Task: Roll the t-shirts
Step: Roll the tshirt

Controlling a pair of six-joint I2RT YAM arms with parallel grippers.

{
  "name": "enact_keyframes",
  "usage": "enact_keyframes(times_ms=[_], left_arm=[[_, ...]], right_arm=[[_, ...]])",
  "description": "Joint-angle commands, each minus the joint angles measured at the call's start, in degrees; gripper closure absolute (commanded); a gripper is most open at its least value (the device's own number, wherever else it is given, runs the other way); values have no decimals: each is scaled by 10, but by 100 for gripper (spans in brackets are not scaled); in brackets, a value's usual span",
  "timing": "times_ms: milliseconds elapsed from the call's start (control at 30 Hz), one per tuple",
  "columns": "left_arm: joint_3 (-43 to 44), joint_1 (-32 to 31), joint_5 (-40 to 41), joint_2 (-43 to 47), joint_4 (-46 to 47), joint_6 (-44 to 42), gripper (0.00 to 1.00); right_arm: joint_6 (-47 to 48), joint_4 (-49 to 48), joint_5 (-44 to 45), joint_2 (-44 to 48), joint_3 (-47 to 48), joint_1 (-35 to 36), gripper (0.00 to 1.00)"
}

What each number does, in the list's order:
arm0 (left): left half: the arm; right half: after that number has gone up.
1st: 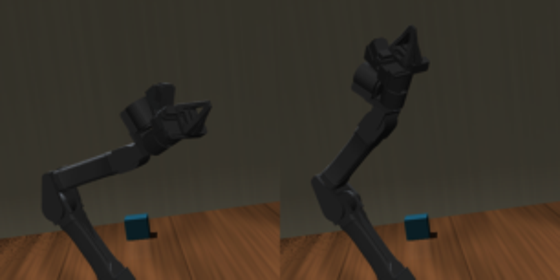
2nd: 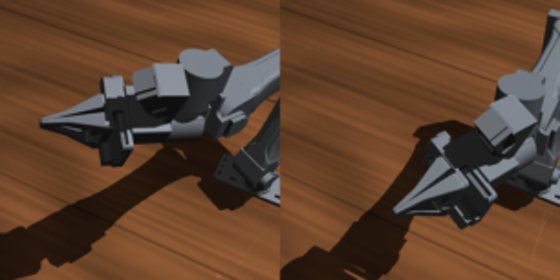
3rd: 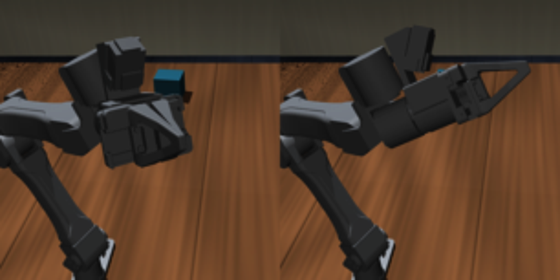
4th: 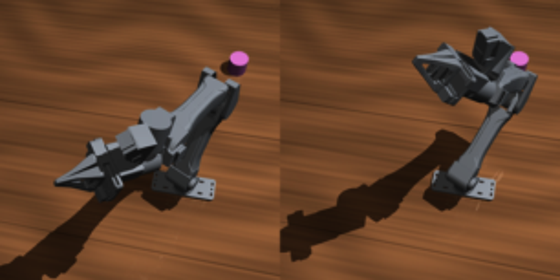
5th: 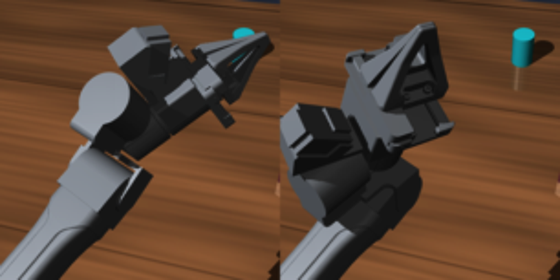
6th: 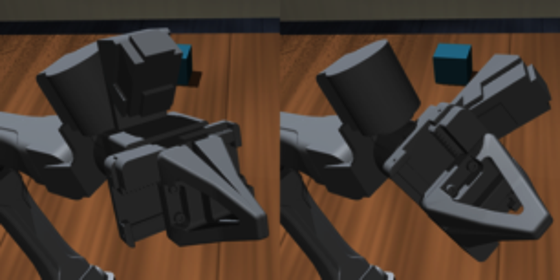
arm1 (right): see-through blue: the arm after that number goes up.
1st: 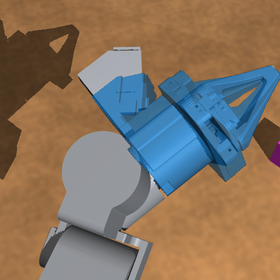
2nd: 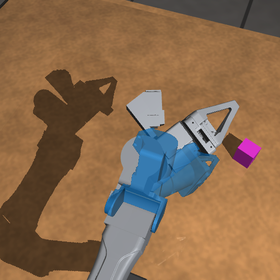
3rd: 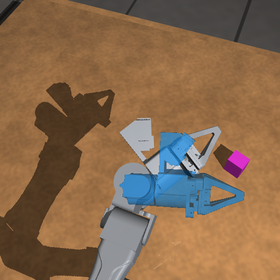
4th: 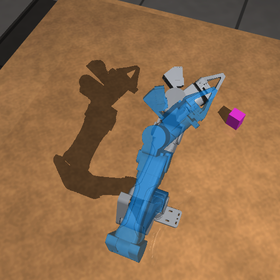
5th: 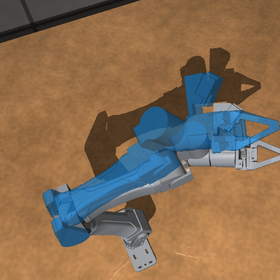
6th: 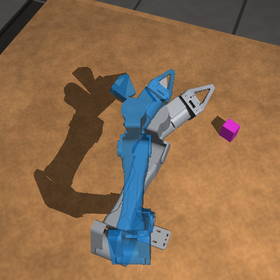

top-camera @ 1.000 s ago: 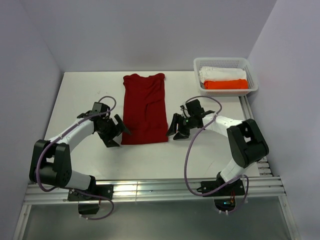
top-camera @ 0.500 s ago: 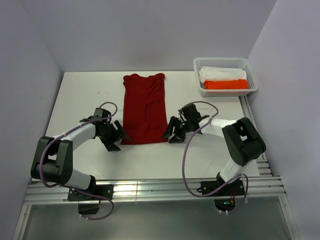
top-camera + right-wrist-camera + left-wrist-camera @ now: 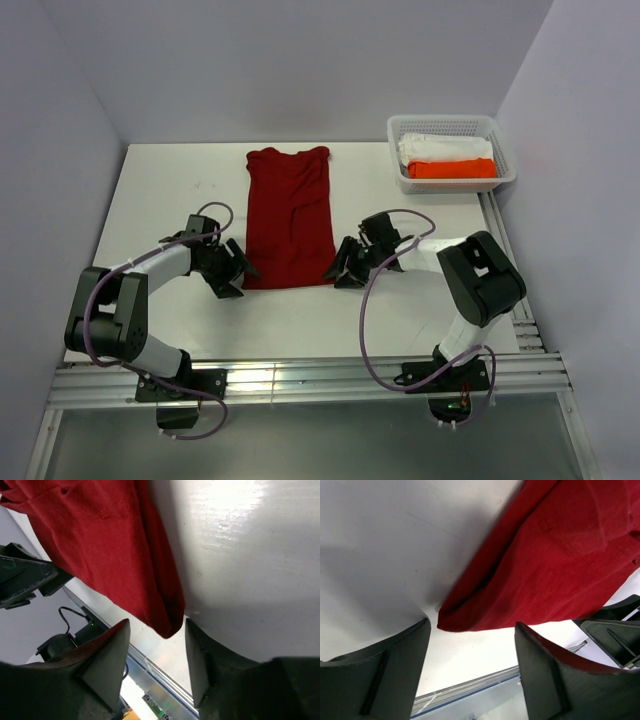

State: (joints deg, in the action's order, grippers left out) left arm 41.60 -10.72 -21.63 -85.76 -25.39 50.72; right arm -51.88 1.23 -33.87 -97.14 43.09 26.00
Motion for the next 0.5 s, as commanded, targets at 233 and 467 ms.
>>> enact_keyframes(times_ms=[233,467], left_arm=[[7,8,32,-38,33,-8,37],[-11,11,32,-35,58,1,50]], right_arm=[[-8,-11,21,-25,18,5,57],[-2,-4,23,-34,35,4,63]])
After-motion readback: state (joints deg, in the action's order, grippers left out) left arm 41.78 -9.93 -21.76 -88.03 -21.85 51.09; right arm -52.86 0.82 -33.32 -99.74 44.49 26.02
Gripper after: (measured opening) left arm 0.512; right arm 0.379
